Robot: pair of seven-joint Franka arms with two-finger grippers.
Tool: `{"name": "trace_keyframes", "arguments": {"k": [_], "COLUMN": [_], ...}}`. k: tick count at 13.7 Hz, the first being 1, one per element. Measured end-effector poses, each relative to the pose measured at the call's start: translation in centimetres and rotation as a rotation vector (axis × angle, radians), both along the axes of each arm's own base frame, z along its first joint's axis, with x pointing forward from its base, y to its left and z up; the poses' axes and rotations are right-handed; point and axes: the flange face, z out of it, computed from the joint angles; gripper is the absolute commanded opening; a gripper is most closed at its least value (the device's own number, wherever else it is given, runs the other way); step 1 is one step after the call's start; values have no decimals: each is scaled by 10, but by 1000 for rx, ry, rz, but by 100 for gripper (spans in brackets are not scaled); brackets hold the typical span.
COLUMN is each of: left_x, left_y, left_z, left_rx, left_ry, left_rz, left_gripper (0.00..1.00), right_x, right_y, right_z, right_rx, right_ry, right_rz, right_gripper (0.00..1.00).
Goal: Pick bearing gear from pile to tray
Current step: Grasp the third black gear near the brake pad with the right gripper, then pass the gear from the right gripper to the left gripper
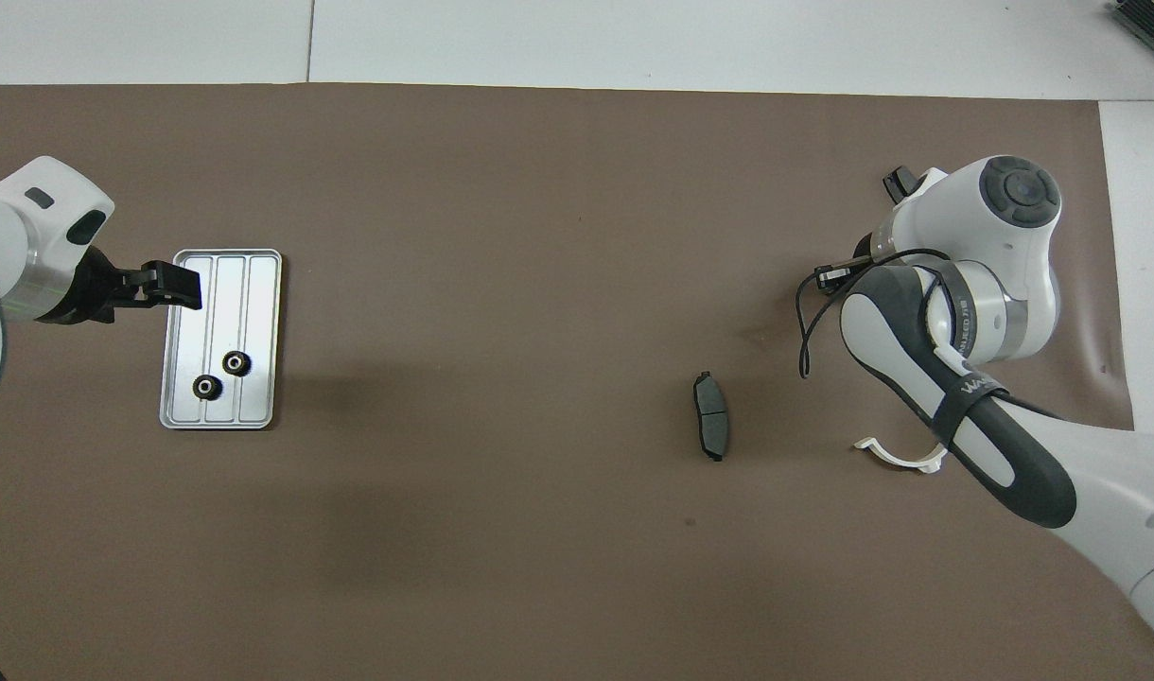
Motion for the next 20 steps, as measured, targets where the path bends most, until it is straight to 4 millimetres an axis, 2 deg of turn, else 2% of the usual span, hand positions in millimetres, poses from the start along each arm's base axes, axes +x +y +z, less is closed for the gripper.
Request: {"name": "trace_keyframes", "arguments": {"k": [2,4,7,9,11,14,18,20], "left_x": [0,-1,-3,-5,-5,-5,-4,-4], "left_y": [-15,-33,-60,-75,-78,-75,-73,-72], "left_z": [21,43,67,70,69,68,61,56], "left_rx": [0,-1,-5,-7,-7,-7,-6,-6], "left_ry": [6,12,0,-4,-3,-1,6,5], "left_rz": [-22,-43,-48,-53,-53,-49,-44,-43], "left_gripper": [100,100,100,100,100,100,100,100], "right_x": [11,21,22,13,1,-28,-81,-106], "right_y": [9,39,124,181,232,301,388,422], "right_z": [21,46,79,91,96,97,92,80], "right_rx": [9,56,127,146,166,191,213,216], "right_ry": [-48,-97,-147,-167,-199,-203,-173,-149], "right_rz": [9,22,60,110,174,235,299,336], "right_gripper": [12,12,10,7,7,7,7,7]}}
